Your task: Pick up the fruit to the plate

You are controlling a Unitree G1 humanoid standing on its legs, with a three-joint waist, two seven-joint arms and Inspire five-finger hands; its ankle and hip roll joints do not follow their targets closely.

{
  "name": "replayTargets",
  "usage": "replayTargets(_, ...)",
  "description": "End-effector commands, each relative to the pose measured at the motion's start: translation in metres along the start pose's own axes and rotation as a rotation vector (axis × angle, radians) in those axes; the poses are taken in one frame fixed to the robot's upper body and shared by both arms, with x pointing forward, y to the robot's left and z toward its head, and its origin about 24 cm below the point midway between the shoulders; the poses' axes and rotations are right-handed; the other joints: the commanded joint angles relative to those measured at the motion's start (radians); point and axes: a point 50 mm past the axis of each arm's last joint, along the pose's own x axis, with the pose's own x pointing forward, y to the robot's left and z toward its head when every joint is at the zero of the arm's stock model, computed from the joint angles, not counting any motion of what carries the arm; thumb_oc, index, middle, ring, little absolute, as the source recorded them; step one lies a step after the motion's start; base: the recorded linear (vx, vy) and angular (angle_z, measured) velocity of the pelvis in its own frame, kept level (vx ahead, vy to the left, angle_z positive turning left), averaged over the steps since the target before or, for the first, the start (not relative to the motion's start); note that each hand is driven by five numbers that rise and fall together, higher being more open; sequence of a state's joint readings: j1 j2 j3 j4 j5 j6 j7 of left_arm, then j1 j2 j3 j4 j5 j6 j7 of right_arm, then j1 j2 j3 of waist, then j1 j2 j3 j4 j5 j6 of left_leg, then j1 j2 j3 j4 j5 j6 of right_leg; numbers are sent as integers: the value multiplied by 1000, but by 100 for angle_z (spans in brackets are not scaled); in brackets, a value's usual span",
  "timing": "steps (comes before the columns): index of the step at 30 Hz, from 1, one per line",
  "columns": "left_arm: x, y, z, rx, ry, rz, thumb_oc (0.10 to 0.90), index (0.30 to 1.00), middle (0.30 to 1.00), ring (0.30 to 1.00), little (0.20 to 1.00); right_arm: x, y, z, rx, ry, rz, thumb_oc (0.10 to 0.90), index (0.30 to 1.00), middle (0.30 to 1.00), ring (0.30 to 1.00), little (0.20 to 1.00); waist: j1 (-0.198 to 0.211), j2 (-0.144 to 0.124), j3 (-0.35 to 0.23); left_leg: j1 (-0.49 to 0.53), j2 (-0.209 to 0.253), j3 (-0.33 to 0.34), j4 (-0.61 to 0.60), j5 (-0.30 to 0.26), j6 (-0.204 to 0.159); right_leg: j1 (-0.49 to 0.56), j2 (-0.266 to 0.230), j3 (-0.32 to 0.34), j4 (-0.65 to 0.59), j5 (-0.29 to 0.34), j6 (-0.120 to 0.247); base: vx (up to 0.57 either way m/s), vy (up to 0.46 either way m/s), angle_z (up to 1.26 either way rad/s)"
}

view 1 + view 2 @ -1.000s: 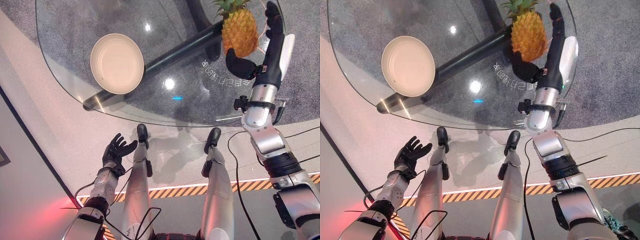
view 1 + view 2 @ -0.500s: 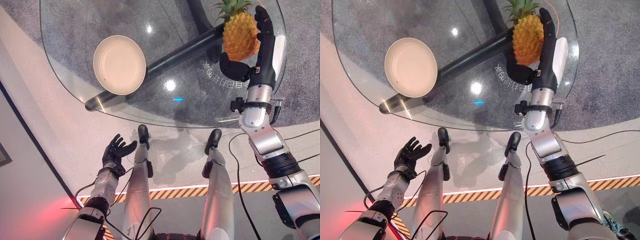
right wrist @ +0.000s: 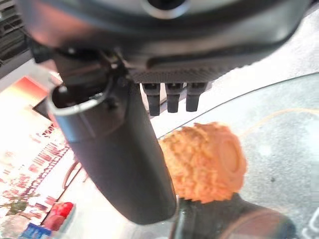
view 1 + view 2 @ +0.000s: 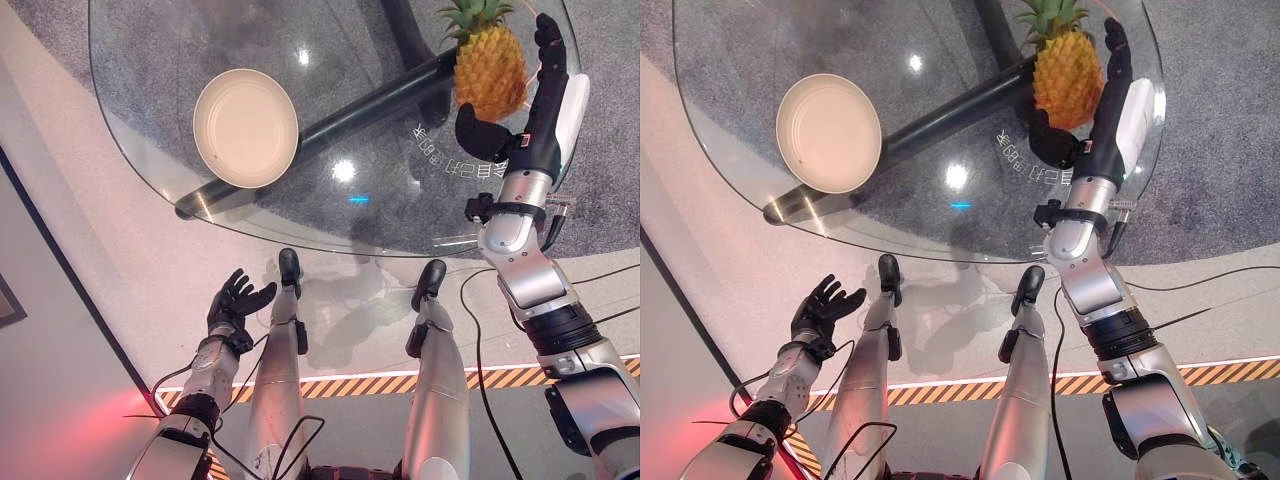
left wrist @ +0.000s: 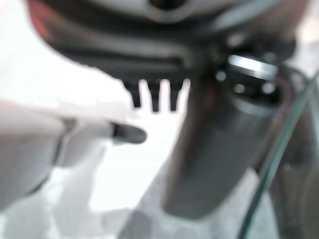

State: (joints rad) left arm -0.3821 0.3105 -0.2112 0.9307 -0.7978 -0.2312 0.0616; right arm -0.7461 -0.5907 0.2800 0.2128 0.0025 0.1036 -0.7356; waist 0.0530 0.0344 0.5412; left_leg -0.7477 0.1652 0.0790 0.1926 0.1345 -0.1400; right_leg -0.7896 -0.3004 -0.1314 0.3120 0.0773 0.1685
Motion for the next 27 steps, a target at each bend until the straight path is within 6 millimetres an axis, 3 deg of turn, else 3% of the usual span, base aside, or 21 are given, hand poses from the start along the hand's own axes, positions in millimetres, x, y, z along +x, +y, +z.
replayTargets(1,-6,12,-10,41,9,44,800,900,900,900,900,24,-21,37,46,-158,-178,800,900,900,900,900,-4,32,-21,3,-2,-40,27,-20,34,-5,-27,-54,-4,32,19,0,0,0)
replayTargets(27,-4,6,-9,52,14,23,800,900,900,900,900,28,-3,25,157,18,-91,800,900,900,900,900,9,41,-21,-5,-3,-39,22,-15,31,-15,-32,-58,-2,33,15,0,0,0)
